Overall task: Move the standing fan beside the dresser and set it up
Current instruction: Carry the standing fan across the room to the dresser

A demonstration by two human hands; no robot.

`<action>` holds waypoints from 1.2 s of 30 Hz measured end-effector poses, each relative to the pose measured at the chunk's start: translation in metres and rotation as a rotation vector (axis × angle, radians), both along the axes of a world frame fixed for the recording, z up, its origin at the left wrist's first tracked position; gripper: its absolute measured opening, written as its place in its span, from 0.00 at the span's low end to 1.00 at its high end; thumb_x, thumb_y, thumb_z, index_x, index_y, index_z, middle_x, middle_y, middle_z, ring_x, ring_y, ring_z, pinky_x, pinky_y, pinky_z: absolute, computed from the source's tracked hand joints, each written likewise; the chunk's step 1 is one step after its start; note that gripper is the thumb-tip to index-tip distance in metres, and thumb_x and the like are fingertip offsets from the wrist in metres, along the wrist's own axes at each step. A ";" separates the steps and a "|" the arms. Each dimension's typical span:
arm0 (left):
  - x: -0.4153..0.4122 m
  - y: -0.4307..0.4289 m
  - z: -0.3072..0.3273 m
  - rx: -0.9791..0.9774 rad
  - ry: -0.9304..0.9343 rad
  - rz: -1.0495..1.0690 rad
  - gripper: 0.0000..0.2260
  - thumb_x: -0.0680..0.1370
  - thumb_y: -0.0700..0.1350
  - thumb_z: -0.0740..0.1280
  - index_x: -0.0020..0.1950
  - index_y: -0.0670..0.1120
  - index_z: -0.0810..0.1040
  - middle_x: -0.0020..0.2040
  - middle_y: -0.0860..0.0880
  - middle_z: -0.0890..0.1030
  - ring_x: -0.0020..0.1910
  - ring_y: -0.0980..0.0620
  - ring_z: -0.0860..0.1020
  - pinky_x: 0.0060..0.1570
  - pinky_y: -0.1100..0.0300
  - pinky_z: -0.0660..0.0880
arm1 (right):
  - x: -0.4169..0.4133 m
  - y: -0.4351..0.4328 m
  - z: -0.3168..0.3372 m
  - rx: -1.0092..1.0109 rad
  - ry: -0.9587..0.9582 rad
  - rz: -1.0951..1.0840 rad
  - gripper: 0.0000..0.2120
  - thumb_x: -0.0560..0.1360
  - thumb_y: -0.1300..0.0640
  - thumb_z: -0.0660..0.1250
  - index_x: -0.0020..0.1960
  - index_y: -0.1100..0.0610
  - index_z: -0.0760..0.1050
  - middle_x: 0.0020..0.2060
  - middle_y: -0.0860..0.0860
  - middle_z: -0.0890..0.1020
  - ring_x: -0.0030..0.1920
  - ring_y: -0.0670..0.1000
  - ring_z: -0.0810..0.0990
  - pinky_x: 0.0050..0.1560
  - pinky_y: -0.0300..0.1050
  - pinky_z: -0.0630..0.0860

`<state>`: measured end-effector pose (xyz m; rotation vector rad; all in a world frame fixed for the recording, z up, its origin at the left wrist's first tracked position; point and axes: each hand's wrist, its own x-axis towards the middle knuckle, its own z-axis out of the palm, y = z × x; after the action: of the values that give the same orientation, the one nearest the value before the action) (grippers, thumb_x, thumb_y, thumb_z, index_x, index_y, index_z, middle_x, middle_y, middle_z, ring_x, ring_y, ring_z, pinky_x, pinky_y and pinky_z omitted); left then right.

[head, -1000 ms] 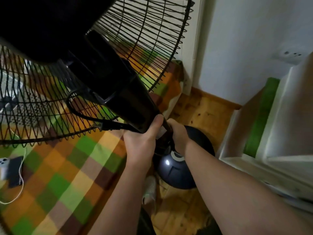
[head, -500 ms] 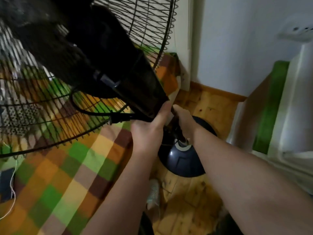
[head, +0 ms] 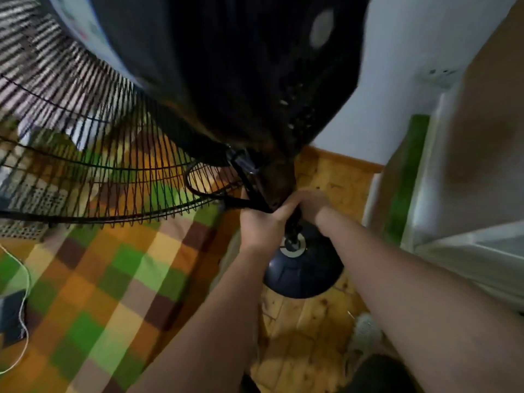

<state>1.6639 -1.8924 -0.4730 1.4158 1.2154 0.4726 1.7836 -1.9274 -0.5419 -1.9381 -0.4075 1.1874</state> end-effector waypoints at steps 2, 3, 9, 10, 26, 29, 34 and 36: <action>-0.003 0.002 0.005 -0.007 0.055 -0.016 0.24 0.70 0.55 0.79 0.61 0.46 0.82 0.52 0.52 0.86 0.51 0.55 0.85 0.52 0.54 0.83 | -0.002 -0.009 0.011 0.009 -0.002 -0.028 0.15 0.82 0.57 0.58 0.57 0.65 0.79 0.52 0.62 0.82 0.54 0.61 0.81 0.46 0.49 0.75; -0.005 0.004 0.006 -0.009 0.087 -0.031 0.22 0.70 0.55 0.79 0.59 0.46 0.83 0.51 0.52 0.86 0.51 0.54 0.85 0.53 0.52 0.83 | -0.004 -0.013 0.019 0.017 -0.031 -0.027 0.14 0.82 0.57 0.58 0.58 0.61 0.80 0.50 0.58 0.83 0.52 0.58 0.81 0.42 0.42 0.74; -0.015 0.013 0.029 -0.043 0.237 -0.193 0.20 0.73 0.46 0.78 0.63 0.47 0.80 0.60 0.50 0.82 0.58 0.49 0.80 0.63 0.48 0.77 | -0.015 -0.026 0.080 0.179 -0.119 0.023 0.13 0.77 0.59 0.68 0.57 0.44 0.75 0.43 0.36 0.78 0.50 0.44 0.78 0.41 0.29 0.69; -0.017 0.012 0.033 -0.038 0.231 -0.216 0.19 0.74 0.45 0.77 0.64 0.47 0.80 0.61 0.49 0.82 0.60 0.48 0.79 0.64 0.47 0.76 | -0.018 -0.026 0.092 0.185 -0.145 0.044 0.15 0.75 0.59 0.69 0.57 0.43 0.74 0.43 0.35 0.77 0.48 0.43 0.77 0.40 0.30 0.69; -0.051 0.024 0.050 -0.186 0.195 -0.189 0.11 0.81 0.39 0.63 0.60 0.48 0.80 0.55 0.45 0.84 0.56 0.43 0.81 0.60 0.40 0.78 | -0.064 0.005 0.157 0.152 -0.441 -0.133 0.38 0.62 0.44 0.82 0.68 0.51 0.73 0.58 0.45 0.82 0.61 0.48 0.80 0.52 0.36 0.72; -0.044 0.026 0.052 -0.164 0.166 -0.218 0.13 0.81 0.39 0.64 0.64 0.47 0.78 0.58 0.45 0.83 0.58 0.44 0.81 0.61 0.42 0.78 | -0.059 0.005 0.159 0.115 -0.459 -0.093 0.33 0.65 0.47 0.81 0.66 0.52 0.74 0.55 0.45 0.83 0.59 0.48 0.81 0.45 0.31 0.71; -0.033 0.023 0.057 -0.141 0.140 -0.268 0.13 0.83 0.39 0.61 0.66 0.46 0.76 0.61 0.43 0.81 0.61 0.41 0.79 0.63 0.40 0.76 | -0.052 -0.001 0.156 0.079 -0.455 -0.055 0.31 0.65 0.48 0.81 0.64 0.52 0.75 0.53 0.44 0.83 0.57 0.47 0.81 0.39 0.24 0.66; -0.031 0.021 0.060 -0.146 0.135 -0.253 0.11 0.83 0.39 0.60 0.63 0.47 0.77 0.59 0.43 0.82 0.59 0.40 0.79 0.63 0.40 0.76 | -0.049 -0.001 0.155 0.075 -0.464 -0.036 0.30 0.65 0.48 0.81 0.63 0.52 0.76 0.50 0.42 0.82 0.57 0.46 0.81 0.37 0.22 0.63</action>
<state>1.6330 -1.8717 -0.4132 1.4684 1.1327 0.1128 1.7347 -1.9279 -0.3872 -2.1378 -0.6440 0.6801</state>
